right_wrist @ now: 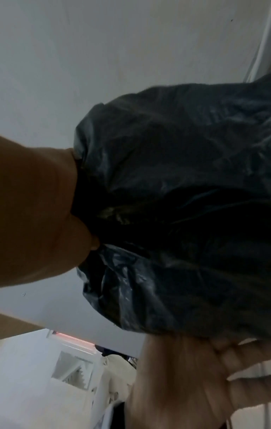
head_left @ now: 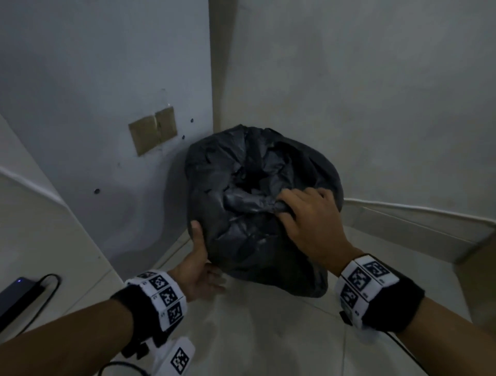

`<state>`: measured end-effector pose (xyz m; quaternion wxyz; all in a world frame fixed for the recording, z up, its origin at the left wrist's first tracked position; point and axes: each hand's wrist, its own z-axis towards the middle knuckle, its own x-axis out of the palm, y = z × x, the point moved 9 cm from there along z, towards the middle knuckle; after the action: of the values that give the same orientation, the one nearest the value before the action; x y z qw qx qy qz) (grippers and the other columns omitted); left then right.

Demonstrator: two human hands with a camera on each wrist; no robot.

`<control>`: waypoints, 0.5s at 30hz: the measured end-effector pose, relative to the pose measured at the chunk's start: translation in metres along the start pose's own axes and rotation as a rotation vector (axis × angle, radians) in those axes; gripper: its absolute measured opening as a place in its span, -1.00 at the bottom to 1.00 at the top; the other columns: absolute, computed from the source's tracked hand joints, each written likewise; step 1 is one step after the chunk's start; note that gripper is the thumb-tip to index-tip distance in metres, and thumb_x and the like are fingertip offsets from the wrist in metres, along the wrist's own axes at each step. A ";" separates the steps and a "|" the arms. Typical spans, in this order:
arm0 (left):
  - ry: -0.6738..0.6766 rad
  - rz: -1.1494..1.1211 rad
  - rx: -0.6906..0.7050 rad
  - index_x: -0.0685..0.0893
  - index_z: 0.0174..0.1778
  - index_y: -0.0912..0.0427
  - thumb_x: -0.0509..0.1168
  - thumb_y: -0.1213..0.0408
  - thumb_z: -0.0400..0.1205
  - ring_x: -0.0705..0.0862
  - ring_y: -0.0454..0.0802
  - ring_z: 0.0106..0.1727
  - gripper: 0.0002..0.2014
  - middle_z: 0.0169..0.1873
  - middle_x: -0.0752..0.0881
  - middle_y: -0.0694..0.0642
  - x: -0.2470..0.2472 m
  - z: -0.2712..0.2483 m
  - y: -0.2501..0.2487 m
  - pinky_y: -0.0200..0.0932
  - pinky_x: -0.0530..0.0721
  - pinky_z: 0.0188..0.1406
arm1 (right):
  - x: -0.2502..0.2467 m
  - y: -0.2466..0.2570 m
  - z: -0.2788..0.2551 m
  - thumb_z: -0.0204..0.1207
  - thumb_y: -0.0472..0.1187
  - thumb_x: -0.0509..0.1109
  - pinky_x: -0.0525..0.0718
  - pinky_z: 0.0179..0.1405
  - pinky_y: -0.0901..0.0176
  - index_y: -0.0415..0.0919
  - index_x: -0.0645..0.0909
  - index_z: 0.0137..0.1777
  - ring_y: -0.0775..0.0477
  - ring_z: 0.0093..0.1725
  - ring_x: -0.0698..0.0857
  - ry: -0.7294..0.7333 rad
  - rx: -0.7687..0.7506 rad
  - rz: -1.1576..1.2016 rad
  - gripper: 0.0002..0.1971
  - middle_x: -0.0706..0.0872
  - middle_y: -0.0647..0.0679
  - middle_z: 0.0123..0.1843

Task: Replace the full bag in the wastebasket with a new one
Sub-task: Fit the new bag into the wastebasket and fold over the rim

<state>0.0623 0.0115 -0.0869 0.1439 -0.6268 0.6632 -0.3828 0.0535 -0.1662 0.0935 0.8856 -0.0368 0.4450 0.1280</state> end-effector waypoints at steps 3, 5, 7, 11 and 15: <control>-0.046 -0.011 0.088 0.61 0.09 -0.05 -0.23 -0.54 0.43 0.65 0.25 0.12 -0.23 0.10 0.65 0.09 0.010 -0.010 -0.024 0.25 0.59 0.22 | -0.017 -0.024 0.010 0.59 -0.05 0.25 0.41 -0.20 -0.01 -0.07 0.59 -0.11 -0.21 -0.29 0.61 -0.095 0.172 0.112 -0.85 0.66 -0.02 -0.32; -0.088 -0.034 0.149 0.61 0.02 -0.05 -0.15 -0.45 0.53 0.66 0.07 -0.02 -0.36 0.03 0.64 0.01 0.009 -0.012 -0.045 0.13 0.61 0.18 | -0.021 -0.041 0.011 0.62 0.01 0.24 0.48 -0.24 -0.04 -0.03 0.53 -0.15 -0.22 -0.31 0.63 -0.121 0.259 0.176 -0.82 0.62 -0.02 -0.38; 0.005 -0.036 0.193 0.61 0.22 -0.05 -0.05 -0.41 0.56 0.66 0.01 0.09 -0.38 0.14 0.66 0.01 0.017 -0.011 -0.065 0.09 0.57 0.34 | -0.026 -0.054 0.007 0.64 0.03 0.25 0.53 -0.30 -0.03 0.03 0.45 -0.20 -0.21 -0.33 0.62 -0.153 0.335 0.205 -0.80 0.55 0.04 -0.41; 0.091 -0.069 0.241 0.53 0.43 0.04 0.11 -0.28 0.59 0.64 0.07 0.27 -0.39 0.31 0.66 0.06 0.031 -0.013 -0.086 0.06 0.66 0.24 | -0.032 -0.072 -0.003 0.66 0.01 0.28 0.29 -0.51 0.19 -0.07 0.43 -0.28 -0.13 -0.43 0.49 -0.183 0.471 0.250 -0.71 0.47 0.04 -0.48; 0.149 -0.173 0.331 0.44 0.51 0.15 -0.06 -0.19 0.68 0.67 0.06 0.17 -0.38 0.26 0.66 0.14 0.039 -0.017 -0.091 -0.02 0.77 0.04 | -0.033 -0.088 -0.010 0.66 0.02 0.26 0.29 -0.44 0.06 -0.04 0.38 -0.31 -0.10 -0.39 0.50 -0.190 0.584 0.290 -0.68 0.45 0.13 -0.49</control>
<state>0.1103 -0.0128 -0.0017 0.1621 -0.6192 0.5435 -0.5430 0.0503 -0.2591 0.1094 0.8687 0.2943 0.3791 0.1225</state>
